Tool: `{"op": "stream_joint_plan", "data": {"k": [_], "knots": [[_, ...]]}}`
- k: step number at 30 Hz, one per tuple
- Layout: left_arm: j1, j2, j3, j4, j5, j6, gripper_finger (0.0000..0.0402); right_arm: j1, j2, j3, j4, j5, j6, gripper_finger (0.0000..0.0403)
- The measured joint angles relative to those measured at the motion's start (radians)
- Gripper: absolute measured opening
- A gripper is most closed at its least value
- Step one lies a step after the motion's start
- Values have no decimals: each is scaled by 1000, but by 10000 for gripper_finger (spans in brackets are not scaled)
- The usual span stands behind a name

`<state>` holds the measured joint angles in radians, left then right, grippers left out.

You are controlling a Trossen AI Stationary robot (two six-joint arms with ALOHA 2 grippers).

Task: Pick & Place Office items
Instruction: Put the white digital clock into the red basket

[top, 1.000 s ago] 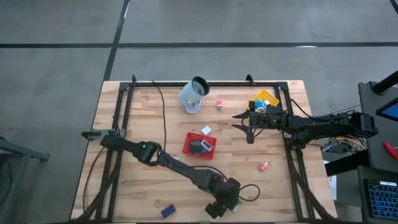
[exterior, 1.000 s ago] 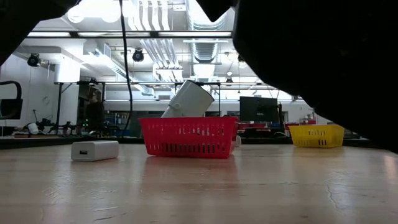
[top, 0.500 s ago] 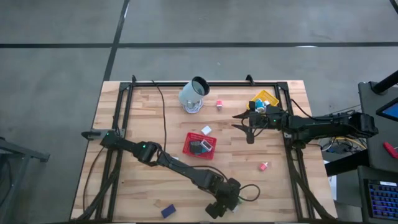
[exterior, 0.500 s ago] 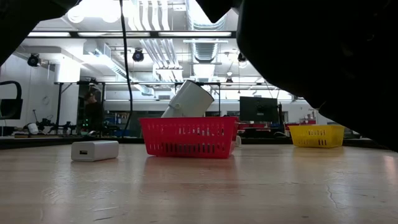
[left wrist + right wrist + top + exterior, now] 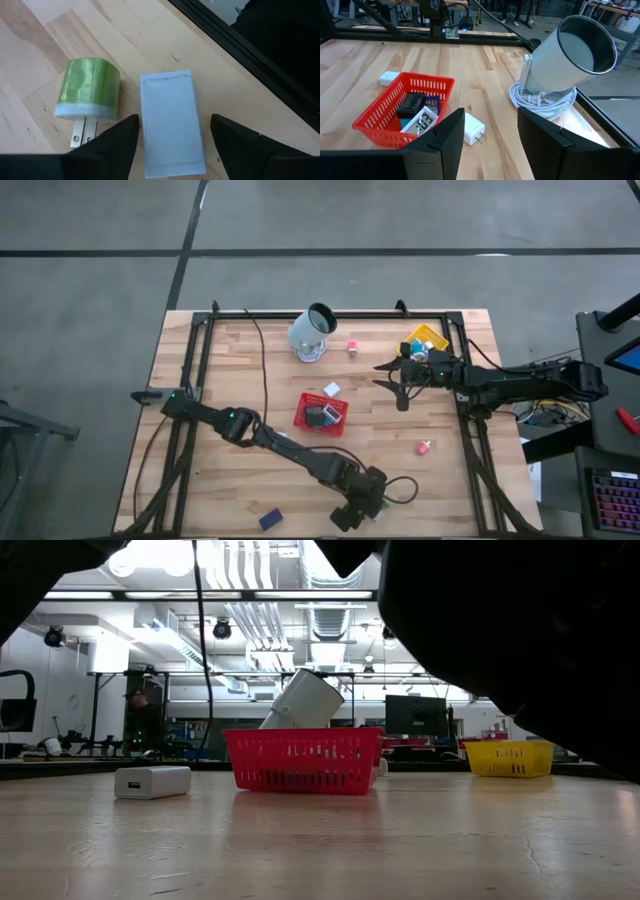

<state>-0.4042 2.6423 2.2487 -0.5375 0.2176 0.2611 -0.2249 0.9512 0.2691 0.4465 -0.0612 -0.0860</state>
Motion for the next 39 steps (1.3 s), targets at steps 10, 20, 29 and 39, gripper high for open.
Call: {"op": "stream_joint_plan", "data": {"k": [10,20,29,39], "knots": [[-15,0,-13,22,-30,34,152,0,0,0,0,0,0,176],[-23,-1,-23,34,-60,101,152,0,0,0,0,1,0,176],[-21,-1,-26,40,-35,132,152,0,0,0,0,1,3,176],[-22,3,-29,108,6,132,152,0,0,0,0,1,5,176]]}}
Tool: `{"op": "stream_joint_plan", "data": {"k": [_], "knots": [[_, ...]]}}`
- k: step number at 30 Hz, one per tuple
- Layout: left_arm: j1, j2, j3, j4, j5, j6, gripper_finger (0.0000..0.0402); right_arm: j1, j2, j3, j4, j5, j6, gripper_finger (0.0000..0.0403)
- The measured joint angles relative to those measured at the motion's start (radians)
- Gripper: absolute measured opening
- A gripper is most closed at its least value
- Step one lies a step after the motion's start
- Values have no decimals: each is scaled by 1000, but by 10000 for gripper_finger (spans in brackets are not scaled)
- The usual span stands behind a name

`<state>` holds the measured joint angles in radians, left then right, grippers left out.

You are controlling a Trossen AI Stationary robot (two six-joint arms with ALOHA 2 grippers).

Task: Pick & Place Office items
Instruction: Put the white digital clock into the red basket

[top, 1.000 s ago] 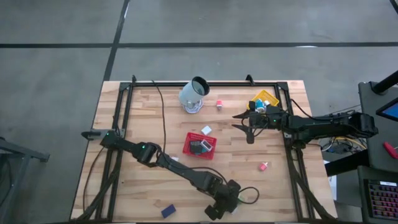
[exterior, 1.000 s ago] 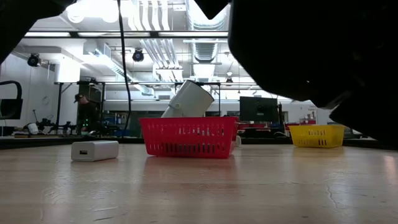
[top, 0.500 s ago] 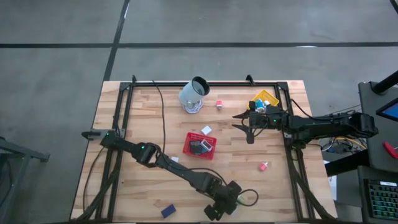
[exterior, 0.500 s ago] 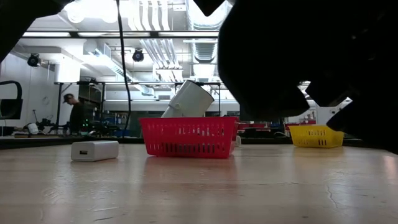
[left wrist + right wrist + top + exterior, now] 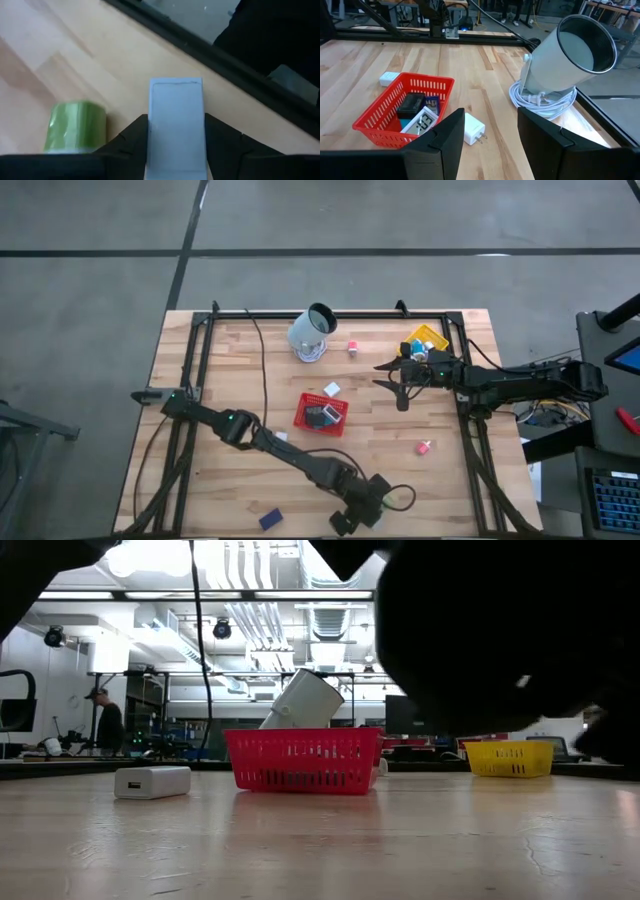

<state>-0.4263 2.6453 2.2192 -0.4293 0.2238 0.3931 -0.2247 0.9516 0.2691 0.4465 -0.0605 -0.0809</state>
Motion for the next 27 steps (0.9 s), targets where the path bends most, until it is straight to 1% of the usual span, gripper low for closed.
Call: {"op": "stream_joint_plan", "data": {"k": [2,10,14,27], "knots": [[0,2,-1,25,23,1,152,0,0,0,0,0,1,176],[0,2,-2,128,30,13,152,0,0,0,0,-1,3,176],[0,2,-2,205,69,14,152,0,0,0,0,-1,3,176],[1,0,-2,391,107,-24,152,0,0,0,0,-19,3,176]]}}
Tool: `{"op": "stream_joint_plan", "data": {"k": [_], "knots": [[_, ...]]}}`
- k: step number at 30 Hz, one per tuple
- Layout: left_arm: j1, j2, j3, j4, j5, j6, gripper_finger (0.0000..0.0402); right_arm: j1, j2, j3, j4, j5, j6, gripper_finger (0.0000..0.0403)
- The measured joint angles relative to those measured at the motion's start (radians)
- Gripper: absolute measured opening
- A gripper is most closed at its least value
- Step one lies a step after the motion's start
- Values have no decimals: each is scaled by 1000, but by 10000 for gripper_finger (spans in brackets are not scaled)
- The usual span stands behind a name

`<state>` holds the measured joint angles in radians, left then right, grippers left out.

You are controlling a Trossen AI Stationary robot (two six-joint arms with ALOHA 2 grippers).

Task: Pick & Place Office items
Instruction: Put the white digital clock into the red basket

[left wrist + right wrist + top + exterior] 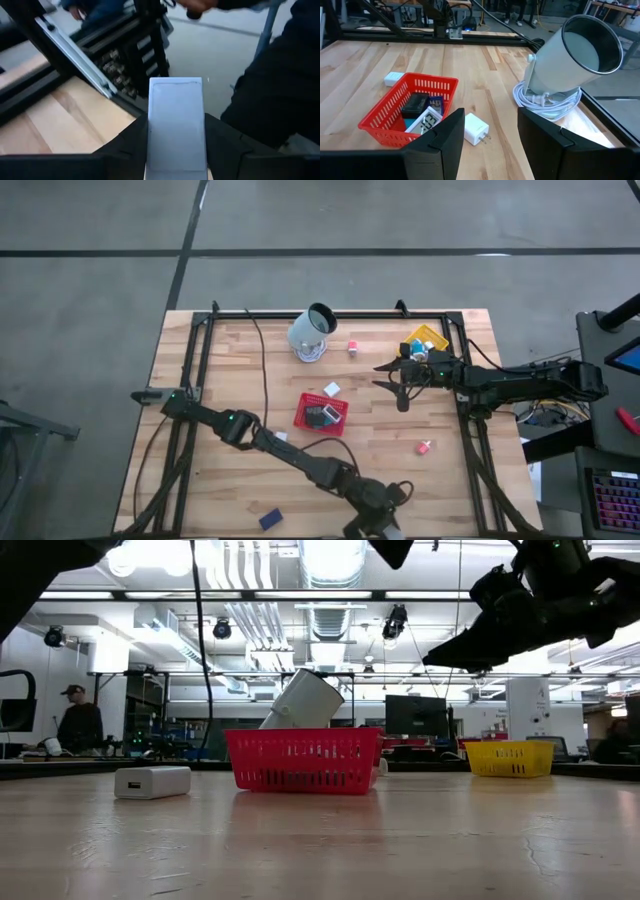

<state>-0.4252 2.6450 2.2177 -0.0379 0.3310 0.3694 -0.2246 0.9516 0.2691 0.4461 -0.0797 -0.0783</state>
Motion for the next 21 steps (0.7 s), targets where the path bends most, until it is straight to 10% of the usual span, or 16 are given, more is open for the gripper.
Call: {"op": "stream_joint_plan", "data": {"k": [21], "knots": [[10,-8,-28,463,-29,-108,152,0,0,-1,0,-8,0,176]]}}
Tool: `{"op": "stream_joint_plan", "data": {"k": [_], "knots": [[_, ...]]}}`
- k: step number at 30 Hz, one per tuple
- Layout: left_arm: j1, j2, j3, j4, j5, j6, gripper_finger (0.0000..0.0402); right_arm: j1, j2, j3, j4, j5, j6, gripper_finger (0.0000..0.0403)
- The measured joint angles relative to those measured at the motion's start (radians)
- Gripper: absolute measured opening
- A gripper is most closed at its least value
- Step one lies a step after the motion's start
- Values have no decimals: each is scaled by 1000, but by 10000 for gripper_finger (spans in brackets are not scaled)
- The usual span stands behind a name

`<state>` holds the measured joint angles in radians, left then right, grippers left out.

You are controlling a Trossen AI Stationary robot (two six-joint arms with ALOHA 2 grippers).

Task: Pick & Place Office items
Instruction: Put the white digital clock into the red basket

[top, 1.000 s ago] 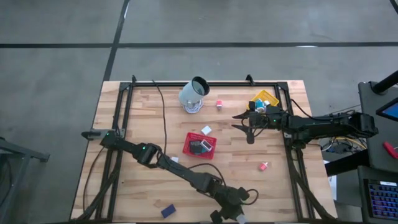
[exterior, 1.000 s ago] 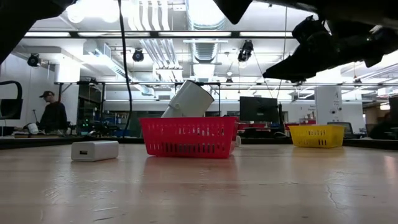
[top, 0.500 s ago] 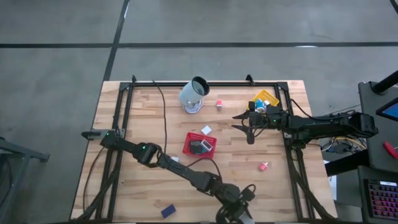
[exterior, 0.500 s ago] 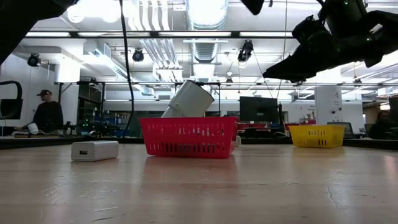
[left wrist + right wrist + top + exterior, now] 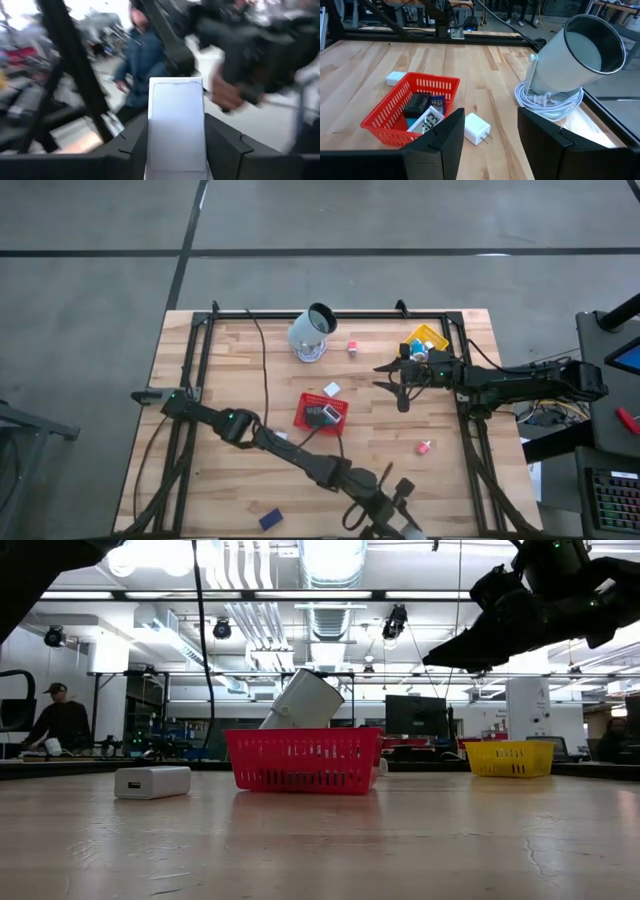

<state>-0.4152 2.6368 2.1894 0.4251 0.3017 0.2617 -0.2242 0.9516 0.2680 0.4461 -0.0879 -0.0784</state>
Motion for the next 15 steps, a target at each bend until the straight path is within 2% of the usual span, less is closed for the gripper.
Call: {"op": "stream_joint_plan", "data": {"k": [4,10,15], "knots": [[3,-15,-71,174,-90,-25,152,7,0,0,0,-1,0,176],[17,-122,-223,187,-112,-24,152,11,0,0,4,0,-2,176],[27,-253,-434,239,-171,1,152,11,0,0,7,0,-3,176]]}}
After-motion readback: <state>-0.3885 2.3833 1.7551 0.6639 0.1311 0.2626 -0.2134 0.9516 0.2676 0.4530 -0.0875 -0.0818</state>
